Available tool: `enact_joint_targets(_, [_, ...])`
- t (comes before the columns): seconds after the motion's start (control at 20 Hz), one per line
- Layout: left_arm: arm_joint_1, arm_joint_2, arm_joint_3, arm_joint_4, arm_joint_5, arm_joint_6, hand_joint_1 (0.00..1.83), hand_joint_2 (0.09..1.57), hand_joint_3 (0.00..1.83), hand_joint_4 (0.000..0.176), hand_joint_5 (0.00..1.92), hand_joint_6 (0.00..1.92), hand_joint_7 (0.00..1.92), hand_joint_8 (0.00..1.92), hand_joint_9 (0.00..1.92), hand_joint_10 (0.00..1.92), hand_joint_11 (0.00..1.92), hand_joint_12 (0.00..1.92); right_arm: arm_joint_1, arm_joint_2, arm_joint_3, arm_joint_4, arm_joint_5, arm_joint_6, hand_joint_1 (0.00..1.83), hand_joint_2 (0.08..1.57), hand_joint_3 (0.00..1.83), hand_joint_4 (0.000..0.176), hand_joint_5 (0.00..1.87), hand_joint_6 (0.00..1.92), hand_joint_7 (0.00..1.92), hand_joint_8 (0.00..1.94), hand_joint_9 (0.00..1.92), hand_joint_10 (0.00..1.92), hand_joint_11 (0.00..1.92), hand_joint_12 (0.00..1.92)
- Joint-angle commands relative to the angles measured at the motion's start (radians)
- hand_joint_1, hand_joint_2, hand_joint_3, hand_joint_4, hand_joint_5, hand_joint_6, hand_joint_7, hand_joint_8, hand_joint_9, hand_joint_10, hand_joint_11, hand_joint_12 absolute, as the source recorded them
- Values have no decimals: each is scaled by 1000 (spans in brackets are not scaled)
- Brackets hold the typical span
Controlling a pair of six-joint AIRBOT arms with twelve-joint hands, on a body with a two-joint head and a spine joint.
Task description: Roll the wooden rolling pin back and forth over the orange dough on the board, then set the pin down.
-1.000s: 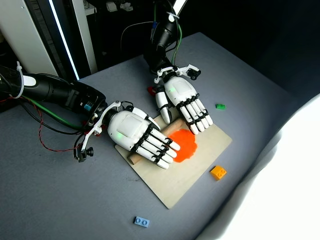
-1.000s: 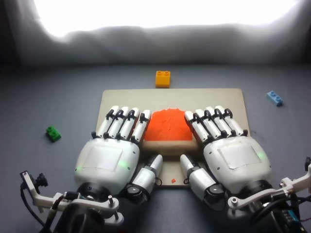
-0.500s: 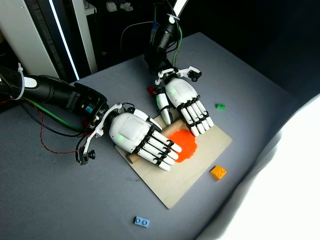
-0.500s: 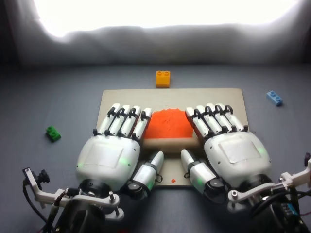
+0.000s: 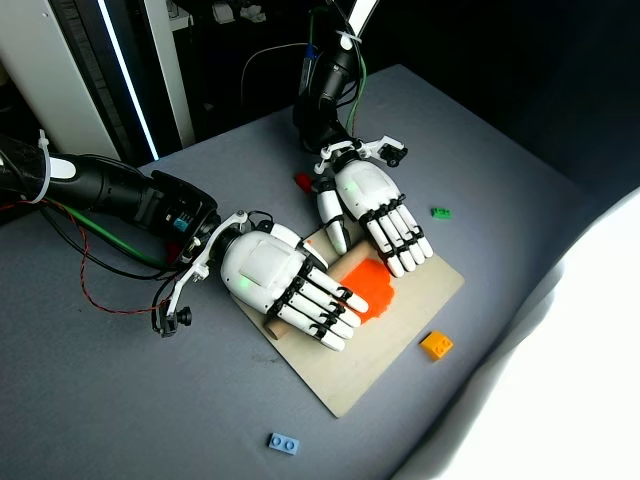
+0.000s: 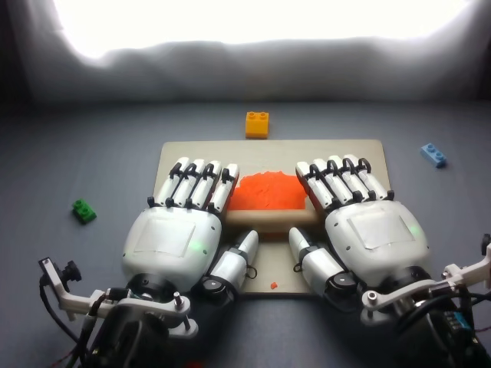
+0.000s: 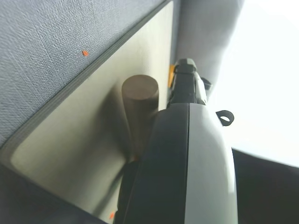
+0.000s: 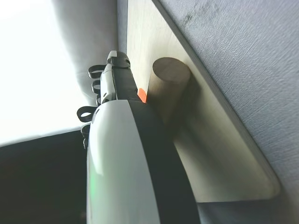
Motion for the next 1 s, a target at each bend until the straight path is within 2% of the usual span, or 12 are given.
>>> enact_joint_targets(0.0, [-7, -3, 7, 54, -84, 4, 0, 1571, 27, 0, 37, 6, 28, 1, 0, 0, 0, 0, 14, 7, 4, -69, 94, 6, 0, 1571, 123, 0, 50, 0, 25, 0, 9, 0, 0, 0])
enact_joint_targets(0.2, [-12, -5, 15, 53, -75, 4, 0, 1570, 36, 0, 5, 0, 0, 0, 0, 0, 0, 0, 18, 7, 12, -68, 92, 10, 0, 1571, 144, 0, 84, 10, 65, 9, 48, 12, 42, 26])
enact_joint_targets(0.25, [-12, -5, 16, 52, -74, 3, 0, 1570, 35, 0, 6, 0, 0, 0, 0, 0, 0, 0, 19, 7, 13, -68, 91, 11, 0, 1571, 142, 0, 94, 1, 74, 1, 58, 2, 8, 145])
enact_joint_targets(0.3, [-13, -6, 19, 51, -72, 3, 0, 1567, 32, 0, 7, 1, 3, 1, 0, 0, 0, 0, 19, 7, 16, -65, 89, 12, 0, 1571, 139, 0, 96, 0, 74, 0, 59, 0, 1, 164])
enact_joint_targets(0.55, [-16, -8, 27, 50, -65, 0, 0, 1571, 54, 0, 23, 4, 33, 8, 3, 1, 0, 0, 23, 8, 29, -39, 72, 14, 0, 1571, 123, 0, 56, 3, 53, 2, 40, 2, 0, 98])
enact_joint_targets(0.7, [-24, -13, 36, 50, -56, 0, 0, 1571, 54, 0, 16, 1, 14, 0, 0, 0, 0, 0, 27, 9, 35, -39, 71, 17, 0, 1571, 130, 0, 87, 8, 90, 7, 66, 8, 0, 176])
enact_joint_targets(0.95, [-36, -23, 55, 50, -40, 0, 0, 1571, 48, 0, 11, 0, 9, 0, 0, 0, 0, 0, 34, 8, 45, -39, 71, 23, 0, 1571, 135, 0, 56, 2, 57, 2, 44, 2, 0, 38])
